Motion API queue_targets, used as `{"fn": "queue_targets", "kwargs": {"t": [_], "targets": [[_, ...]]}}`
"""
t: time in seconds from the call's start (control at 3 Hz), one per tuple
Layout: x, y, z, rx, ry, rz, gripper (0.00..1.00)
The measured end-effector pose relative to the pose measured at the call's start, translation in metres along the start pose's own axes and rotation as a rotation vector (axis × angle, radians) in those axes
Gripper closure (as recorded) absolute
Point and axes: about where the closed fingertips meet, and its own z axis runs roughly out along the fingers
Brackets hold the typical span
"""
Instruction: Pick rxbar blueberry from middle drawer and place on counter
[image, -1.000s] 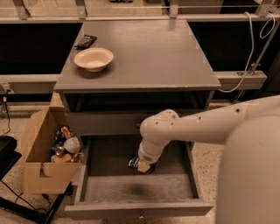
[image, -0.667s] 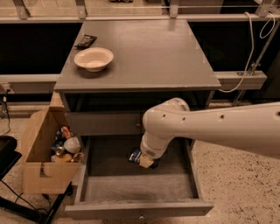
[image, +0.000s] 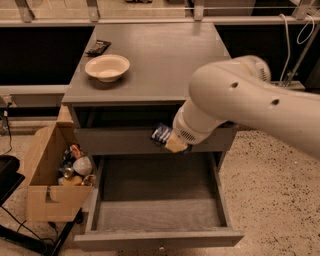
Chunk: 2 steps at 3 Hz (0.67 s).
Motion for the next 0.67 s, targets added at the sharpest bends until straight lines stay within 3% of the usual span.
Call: {"fn": "queue_targets", "kwargs": {"t": [0.33, 0.67], "targets": [[-0.049, -0.059, -0.060, 0.124, -0.093, 0.099, 1.00], [-0.078, -0.108, -0.065, 0.214, -0.115, 0.178, 1.00]]}}
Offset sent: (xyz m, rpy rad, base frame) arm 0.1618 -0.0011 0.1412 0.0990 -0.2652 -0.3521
